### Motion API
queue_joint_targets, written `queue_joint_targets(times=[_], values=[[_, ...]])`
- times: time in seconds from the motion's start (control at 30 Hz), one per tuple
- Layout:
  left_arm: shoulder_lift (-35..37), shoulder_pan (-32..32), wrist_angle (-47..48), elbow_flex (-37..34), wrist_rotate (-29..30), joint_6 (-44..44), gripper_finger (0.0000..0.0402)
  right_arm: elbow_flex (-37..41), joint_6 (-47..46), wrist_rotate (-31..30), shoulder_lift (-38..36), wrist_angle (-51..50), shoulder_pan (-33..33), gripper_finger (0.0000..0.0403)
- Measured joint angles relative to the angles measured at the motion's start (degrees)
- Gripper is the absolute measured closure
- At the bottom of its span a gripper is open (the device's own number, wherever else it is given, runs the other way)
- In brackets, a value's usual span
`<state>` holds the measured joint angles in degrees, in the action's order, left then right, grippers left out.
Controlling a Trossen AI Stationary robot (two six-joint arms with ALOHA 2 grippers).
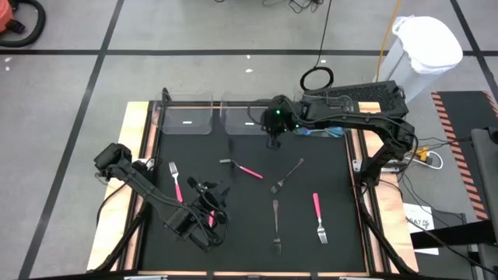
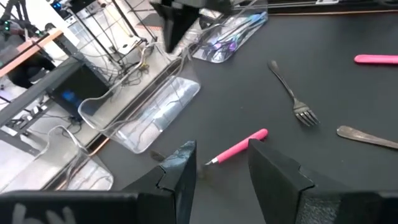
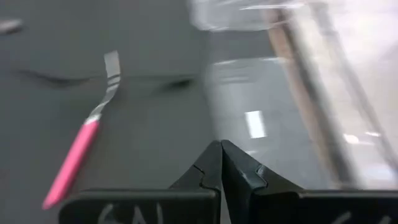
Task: Sort silverware by color (type)
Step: Put the black fork into the middle transparent bin
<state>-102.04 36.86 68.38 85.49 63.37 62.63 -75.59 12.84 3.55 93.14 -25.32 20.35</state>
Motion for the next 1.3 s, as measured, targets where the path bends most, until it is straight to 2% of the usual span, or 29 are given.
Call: queue_joint_targets(times=[0.1, 0.33, 0.43, 0.5, 0.7, 0.8, 0.87, 1.03, 1.1, 1.17, 1.3], values=[[0.0, 0.0, 0.2, 0.0, -0.2, 0.0, 0.0256, 0.0, 0.5, 4.1, 0.0, -2.4, -2.7, 0.0403], [0.0, -0.2, 1.6, 0.0, -0.2, -0.2, 0.0256, 0.4, -0.9, 4.2, 0.0, -7.0, -13.6, 0.0403], [0.0, -0.2, 0.5, 0.0, -0.2, 0.0, 0.0256, 4.1, -1.6, 4.2, -0.7, -5.4, -18.6, 0.0403], [0.0, -0.1, -0.7, -0.2, -0.2, -0.1, 0.0256, 8.9, -2.0, 4.2, -1.8, -1.4, -21.4, 0.0403], [0.0, -0.5, -5.9, -3.8, -0.4, -4.3, 0.0239, 27.3, -5.4, 3.6, -4.4, 23.9, -27.1, 0.0403], [-0.1, -1.8, -13.4, -7.2, -3.5, -9.1, 0.0202, 32.4, -7.5, 0.0, -4.7, 32.1, -29.2, 0.0403], [-0.1, -2.7, -18.8, -9.1, -4.0, -14.1, 0.017, 33.3, -7.6, -0.6, -4.7, 31.8, -30.1, 0.0403], [-0.1, -5.6, -38.0, -14.1, -4.0, -35.2, 0.0108, 32.9, -7.4, -0.5, -4.7, 31.8, -31.8, 0.0403], [-0.1, -6.2, -45.7, -16.9, -4.0, -45.0, 0.0103, 32.6, -6.8, -0.5, -4.7, 31.7, -32.4, 0.0403], [-0.9, -6.5, -52.1, -19.9, -5.0, -51.0, 0.0108, 31.9, -6.3, -0.5, -4.7, 31.7, -32.8, 0.0403], [-1.5, -9.4, -54.6, -24.8, -10.1, -50.8, 0.013, 30.7, -5.5, -0.4, -4.7, 30.3, -33.9, 0.0403]])
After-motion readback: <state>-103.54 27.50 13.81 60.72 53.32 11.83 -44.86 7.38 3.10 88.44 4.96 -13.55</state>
